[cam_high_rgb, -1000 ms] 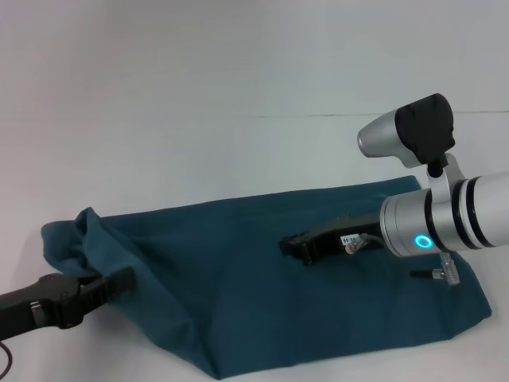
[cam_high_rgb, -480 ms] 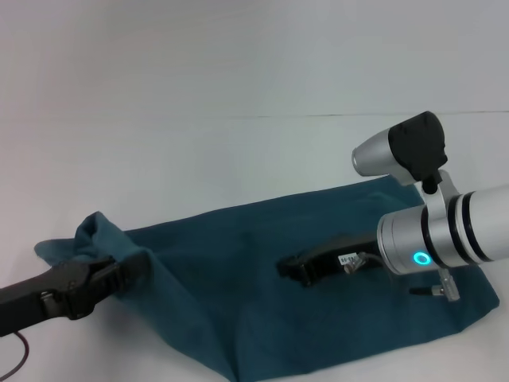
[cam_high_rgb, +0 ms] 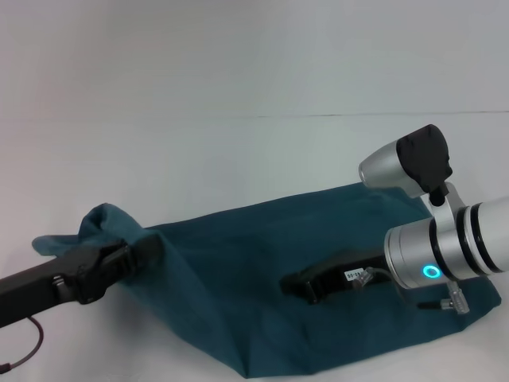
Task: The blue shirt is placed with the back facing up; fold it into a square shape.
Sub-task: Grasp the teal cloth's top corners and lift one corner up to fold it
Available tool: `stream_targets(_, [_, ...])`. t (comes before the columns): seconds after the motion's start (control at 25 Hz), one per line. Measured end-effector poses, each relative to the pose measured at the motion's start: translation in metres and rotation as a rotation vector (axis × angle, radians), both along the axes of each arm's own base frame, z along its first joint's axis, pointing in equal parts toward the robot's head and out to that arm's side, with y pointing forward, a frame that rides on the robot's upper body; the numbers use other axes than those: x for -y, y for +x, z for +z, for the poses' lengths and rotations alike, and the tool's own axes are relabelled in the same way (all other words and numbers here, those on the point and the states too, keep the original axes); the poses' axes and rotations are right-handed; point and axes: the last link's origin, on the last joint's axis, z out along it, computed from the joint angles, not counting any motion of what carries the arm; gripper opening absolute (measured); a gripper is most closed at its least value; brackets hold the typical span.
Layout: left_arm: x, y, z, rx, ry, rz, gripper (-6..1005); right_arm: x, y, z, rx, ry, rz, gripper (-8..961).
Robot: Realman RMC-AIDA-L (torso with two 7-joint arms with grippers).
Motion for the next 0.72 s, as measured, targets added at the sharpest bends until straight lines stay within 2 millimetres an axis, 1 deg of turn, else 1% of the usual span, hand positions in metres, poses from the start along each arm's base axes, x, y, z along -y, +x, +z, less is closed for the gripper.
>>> stream_targets(0.28, [-0.005, 0.014, 0.002, 0.063, 0.017, -0.056, 26, 0.003, 0.004, -0.004, -0.015, -0.014, -0.005, 39])
stream_targets(0.44, [-0.01, 0.022, 0.001, 0.087, 0.014, -0.086, 23, 0.004, 0.005, -0.005, -0.028, -0.018, -0.005, 39])
stream_targets(0.72, [-0.017, 0.033, -0.003, 0.115, 0.001, -0.113, 20, 0.005, 0.005, -0.001, -0.053, -0.018, -0.002, 39])
